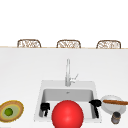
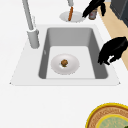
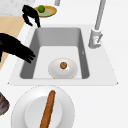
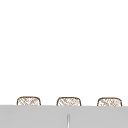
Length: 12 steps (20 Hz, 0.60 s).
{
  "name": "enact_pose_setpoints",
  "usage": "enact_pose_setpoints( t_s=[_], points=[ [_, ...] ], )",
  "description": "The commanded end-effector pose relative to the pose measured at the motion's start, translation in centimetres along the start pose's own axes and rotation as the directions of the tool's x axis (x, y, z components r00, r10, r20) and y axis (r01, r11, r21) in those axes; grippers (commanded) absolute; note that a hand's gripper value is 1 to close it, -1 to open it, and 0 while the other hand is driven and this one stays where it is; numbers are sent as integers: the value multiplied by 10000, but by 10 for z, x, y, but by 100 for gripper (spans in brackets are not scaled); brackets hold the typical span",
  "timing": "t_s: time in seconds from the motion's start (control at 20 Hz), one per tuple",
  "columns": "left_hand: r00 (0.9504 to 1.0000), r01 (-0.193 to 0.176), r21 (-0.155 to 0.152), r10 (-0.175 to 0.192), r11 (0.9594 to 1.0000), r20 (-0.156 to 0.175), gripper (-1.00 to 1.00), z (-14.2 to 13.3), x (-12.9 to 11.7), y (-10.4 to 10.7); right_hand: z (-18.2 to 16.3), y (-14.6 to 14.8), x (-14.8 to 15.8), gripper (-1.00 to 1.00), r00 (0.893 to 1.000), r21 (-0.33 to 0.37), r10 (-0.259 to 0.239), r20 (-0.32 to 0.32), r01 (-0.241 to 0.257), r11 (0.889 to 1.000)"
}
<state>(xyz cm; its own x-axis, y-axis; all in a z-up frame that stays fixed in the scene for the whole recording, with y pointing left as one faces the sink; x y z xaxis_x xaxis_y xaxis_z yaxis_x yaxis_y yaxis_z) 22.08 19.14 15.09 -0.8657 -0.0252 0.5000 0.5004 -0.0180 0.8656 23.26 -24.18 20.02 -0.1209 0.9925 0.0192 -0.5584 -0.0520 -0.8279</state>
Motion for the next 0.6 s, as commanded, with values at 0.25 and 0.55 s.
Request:
enact_pose_setpoints(
  t_s=[0.25, 0.55],
  points=[
    [10000, 0, 0, 0, 10000, 0, 0, 0, 0, 0, -5, 11, 13, -100, 9991, 101, -96, 401, 92, 9999],
    [10000, 0, 0, 0, 10000, 0, 0, 0, 0, 0, -1, 10, 16, -100, 9983, 41, -116, 562, 113, 9999]
  ],
)
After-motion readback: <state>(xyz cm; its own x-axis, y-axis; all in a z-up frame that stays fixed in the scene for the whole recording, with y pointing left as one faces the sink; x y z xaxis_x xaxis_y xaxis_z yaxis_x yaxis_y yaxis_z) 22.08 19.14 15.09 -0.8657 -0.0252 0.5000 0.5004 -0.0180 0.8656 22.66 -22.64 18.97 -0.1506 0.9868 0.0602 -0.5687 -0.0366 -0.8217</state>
